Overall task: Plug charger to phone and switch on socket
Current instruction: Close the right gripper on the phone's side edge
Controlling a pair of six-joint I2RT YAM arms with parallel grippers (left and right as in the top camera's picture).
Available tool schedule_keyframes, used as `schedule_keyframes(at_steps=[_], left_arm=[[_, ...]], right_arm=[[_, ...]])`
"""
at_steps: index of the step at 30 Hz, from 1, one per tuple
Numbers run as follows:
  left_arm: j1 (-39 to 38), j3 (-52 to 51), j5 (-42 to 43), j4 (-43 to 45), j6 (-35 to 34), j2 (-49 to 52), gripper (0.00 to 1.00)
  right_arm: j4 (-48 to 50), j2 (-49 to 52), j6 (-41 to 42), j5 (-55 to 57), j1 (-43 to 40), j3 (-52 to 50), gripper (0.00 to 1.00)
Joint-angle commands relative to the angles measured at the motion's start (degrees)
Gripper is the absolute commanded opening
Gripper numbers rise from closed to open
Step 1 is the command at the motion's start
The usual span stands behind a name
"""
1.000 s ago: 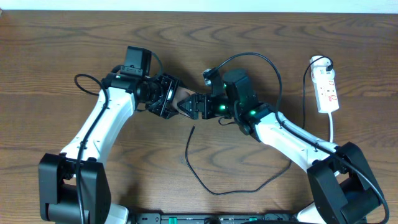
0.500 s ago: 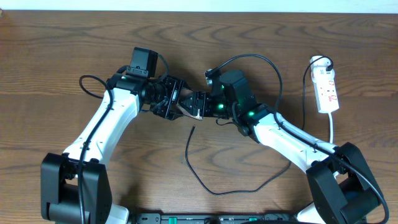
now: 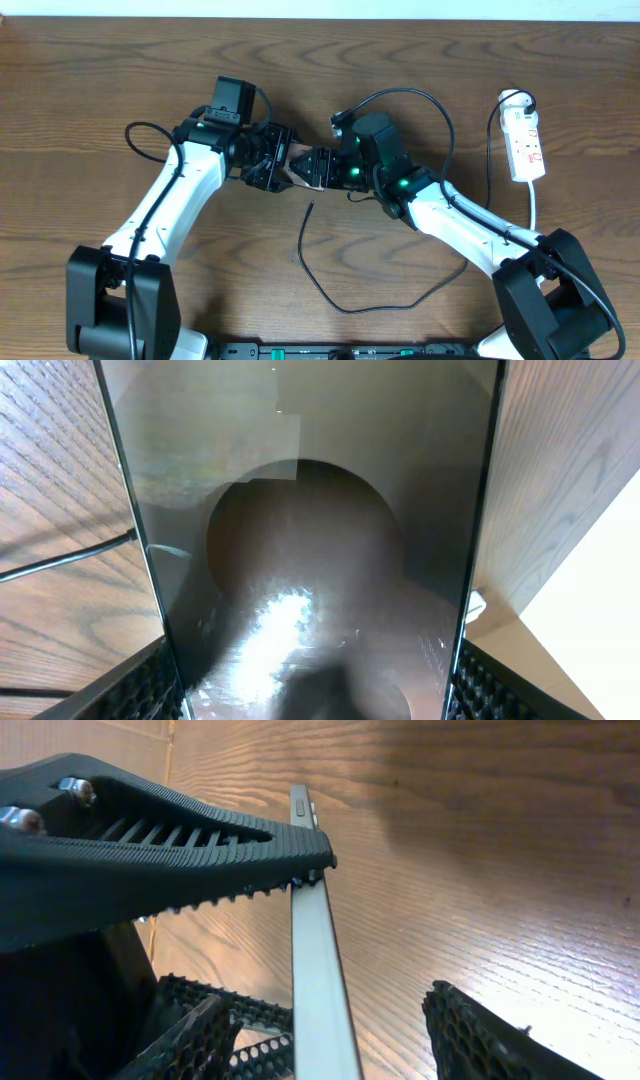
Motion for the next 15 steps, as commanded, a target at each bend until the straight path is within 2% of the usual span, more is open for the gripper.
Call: schedule_keyframes(at_steps=[1,10,15], left_arm=[[-1.1,1.8,-0.2,0.1,-1.2,-1.2,0.07],[-1.9,1.8,-1.5,0.0,-1.4,-1.2,0.07],[-1.9,1.8,-1.5,0.1,-1.4,-1.2,0.07]], right_arm=[[-0.2,0.1,0.2,0.2,0.4,0.6,0.61],[-0.3,0.1,1.0,1.6,1.8,0.6,0.60],[-0.3,0.1,1.0,1.7,1.9,0.6,0.50]])
